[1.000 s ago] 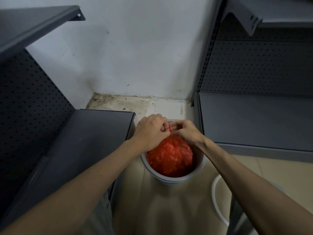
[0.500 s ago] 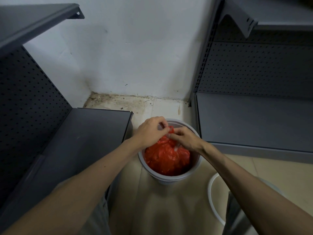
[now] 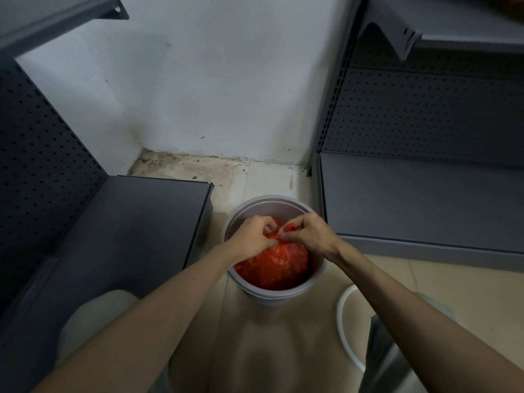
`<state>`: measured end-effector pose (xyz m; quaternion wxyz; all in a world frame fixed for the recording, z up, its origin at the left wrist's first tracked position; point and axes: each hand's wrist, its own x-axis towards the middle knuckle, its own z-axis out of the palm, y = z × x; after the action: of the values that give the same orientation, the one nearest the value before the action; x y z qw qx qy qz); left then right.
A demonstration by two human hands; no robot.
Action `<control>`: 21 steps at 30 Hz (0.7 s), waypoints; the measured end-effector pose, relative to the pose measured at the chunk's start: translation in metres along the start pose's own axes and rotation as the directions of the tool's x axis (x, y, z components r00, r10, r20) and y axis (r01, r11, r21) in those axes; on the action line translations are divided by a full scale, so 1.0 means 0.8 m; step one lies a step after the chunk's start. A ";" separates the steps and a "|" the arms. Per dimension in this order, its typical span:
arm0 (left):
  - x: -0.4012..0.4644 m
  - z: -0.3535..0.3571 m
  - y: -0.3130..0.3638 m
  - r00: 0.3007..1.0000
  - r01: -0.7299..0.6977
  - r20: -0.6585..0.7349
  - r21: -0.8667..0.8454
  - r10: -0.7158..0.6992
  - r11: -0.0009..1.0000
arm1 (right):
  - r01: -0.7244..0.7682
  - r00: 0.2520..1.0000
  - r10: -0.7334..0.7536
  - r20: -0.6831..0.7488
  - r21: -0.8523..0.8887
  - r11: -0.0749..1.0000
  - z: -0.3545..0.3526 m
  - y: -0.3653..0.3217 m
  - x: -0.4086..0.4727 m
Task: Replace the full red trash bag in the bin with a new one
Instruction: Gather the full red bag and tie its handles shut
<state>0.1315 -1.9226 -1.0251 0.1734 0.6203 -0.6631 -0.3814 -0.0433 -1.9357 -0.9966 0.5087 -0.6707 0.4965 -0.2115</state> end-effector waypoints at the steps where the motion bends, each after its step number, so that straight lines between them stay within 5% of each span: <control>1: 0.001 0.002 0.000 1.000 -0.006 -0.006 0.034 0.006 0.999 | 0.017 1.000 -0.018 -0.007 -0.034 0.999 0.001 0.000 -0.001; 7: 0.001 0.004 0.011 0.999 -0.043 -0.019 0.195 0.047 0.980 | 0.111 0.991 -0.124 -0.047 -0.215 0.970 0.007 0.005 -0.005; 21: 0.001 0.008 0.018 0.987 -0.019 -0.135 0.427 0.084 0.904 | 0.140 0.985 -0.150 -0.081 -0.123 0.982 0.006 0.011 -0.013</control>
<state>0.1168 -1.9222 -1.0193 0.0936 0.6523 -0.7314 -0.1754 -0.0479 -1.9241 -1.0042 0.4289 -0.7236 0.4802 -0.2485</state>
